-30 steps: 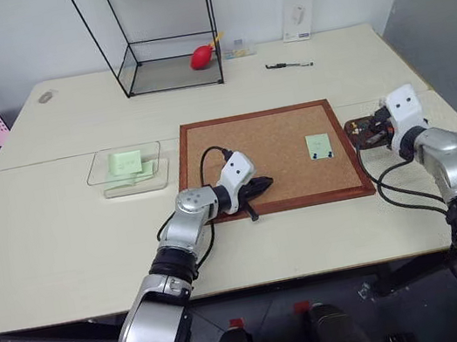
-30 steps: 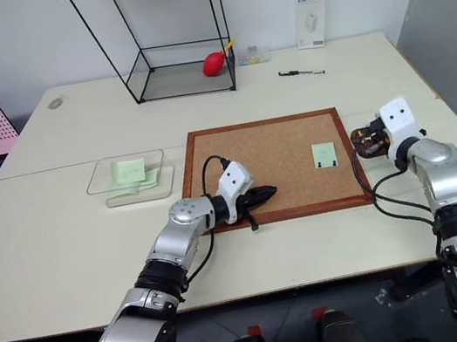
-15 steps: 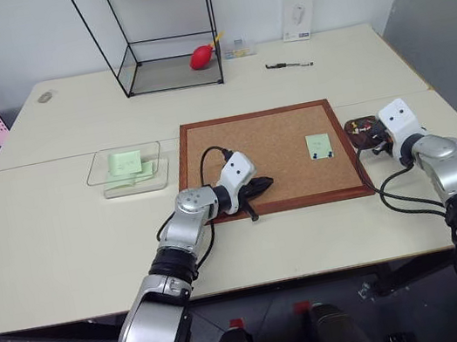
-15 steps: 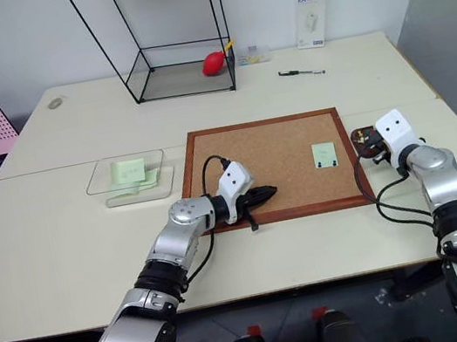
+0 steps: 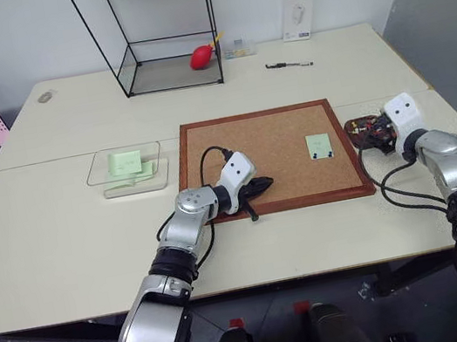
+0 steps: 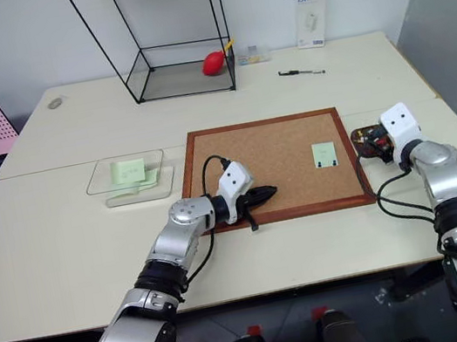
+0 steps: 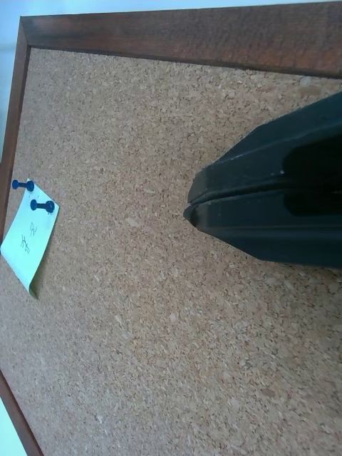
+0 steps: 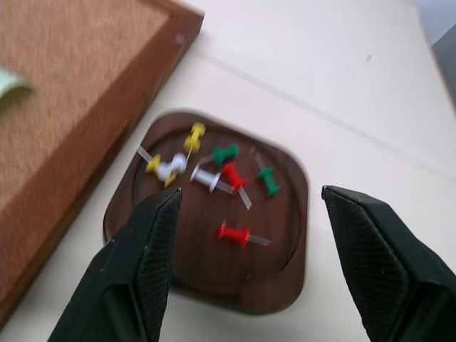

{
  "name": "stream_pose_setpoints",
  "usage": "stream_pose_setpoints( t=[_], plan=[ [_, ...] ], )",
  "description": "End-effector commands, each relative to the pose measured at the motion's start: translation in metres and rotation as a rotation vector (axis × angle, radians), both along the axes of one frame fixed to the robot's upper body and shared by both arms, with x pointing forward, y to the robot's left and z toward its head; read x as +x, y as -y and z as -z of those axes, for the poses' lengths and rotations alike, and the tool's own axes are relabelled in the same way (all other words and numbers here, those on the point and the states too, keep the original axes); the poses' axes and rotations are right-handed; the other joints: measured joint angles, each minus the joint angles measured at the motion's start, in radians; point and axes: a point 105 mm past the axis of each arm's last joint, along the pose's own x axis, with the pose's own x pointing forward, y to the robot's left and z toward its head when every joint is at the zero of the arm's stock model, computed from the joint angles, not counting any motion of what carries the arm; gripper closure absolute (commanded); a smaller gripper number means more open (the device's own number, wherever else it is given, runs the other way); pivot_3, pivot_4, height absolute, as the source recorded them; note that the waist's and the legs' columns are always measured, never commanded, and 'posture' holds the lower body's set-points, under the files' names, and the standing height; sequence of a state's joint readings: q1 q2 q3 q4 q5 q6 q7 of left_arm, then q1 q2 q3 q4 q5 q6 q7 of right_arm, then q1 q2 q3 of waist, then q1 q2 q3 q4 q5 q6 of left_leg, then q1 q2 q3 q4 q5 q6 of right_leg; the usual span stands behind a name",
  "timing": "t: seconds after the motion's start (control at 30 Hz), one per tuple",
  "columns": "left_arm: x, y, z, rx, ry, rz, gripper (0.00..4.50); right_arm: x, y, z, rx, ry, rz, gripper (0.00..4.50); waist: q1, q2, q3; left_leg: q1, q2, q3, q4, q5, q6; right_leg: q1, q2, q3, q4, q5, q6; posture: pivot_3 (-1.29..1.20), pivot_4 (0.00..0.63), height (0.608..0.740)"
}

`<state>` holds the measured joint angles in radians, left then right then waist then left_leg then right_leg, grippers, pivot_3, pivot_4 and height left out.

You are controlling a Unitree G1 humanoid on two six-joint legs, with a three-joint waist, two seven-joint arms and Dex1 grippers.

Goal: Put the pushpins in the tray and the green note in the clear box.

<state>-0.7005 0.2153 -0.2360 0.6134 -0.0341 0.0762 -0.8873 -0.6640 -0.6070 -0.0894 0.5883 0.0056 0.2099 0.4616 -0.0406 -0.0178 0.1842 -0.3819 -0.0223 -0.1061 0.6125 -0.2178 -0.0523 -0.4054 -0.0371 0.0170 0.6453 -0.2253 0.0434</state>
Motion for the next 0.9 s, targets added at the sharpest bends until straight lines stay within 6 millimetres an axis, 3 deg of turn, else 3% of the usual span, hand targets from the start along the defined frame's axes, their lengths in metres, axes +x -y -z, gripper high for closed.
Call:
stream_pose_setpoints(
  t=[0.03,0.23,0.57,0.67,0.7,0.9],
  plan=[
    [-0.008,-0.003,0.025,0.06,-0.071,0.01,4.5,-0.014,-0.02,-0.014,0.099,0.054,-0.138,1.16,0.001,0.0,0.0,0.0,0.0,0.0,0.0,0.0,0.0,0.0,0.0,0.0,0.0,0.0,0.0,0.0,0.15,0.74],
    [-0.007,-0.003,0.024,0.063,-0.07,0.009,4.5,-0.025,-0.055,0.008,0.222,0.014,-0.227,1.16,0.0,0.0,0.0,0.001,0.0,0.0,0.0,0.0,0.0,0.001,0.0,0.0,0.0,0.0,0.0,0.0,0.15,0.74],
    [-0.007,-0.004,0.023,0.067,-0.068,0.008,4.5,-0.019,-0.074,0.022,0.259,-0.014,-0.231,1.16,0.001,0.0,0.0,0.001,0.0,0.0,0.001,0.0,0.0,0.001,0.0,0.0,0.0,0.0,0.0,0.0,0.15,0.74],
    [-0.007,-0.005,0.023,0.068,-0.068,0.006,4.5,-0.017,-0.075,0.024,0.259,-0.02,-0.228,1.53,0.001,0.0,0.0,0.001,0.0,0.0,0.001,0.0,0.0,0.001,0.0,0.0,0.0,0.0,0.0,0.0,0.15,0.74],
    [-0.007,-0.005,0.023,0.068,-0.067,0.006,4.5,-0.017,-0.075,0.025,0.259,-0.024,-0.231,1.87,0.001,0.0,0.0,0.001,0.0,0.0,0.001,0.0,0.0,0.001,0.0,0.0,0.0,0.0,0.0,0.0,0.15,0.74],
    [-0.007,-0.005,0.024,0.068,-0.067,0.005,4.5,-0.019,-0.079,0.029,0.26,-0.054,-0.253,2.87,0.001,0.0,0.0,0.001,0.0,0.0,0.001,0.0,0.0,0.001,0.0,0.0,0.0,0.0,0.0,0.0,0.15,0.74]
  ],
)
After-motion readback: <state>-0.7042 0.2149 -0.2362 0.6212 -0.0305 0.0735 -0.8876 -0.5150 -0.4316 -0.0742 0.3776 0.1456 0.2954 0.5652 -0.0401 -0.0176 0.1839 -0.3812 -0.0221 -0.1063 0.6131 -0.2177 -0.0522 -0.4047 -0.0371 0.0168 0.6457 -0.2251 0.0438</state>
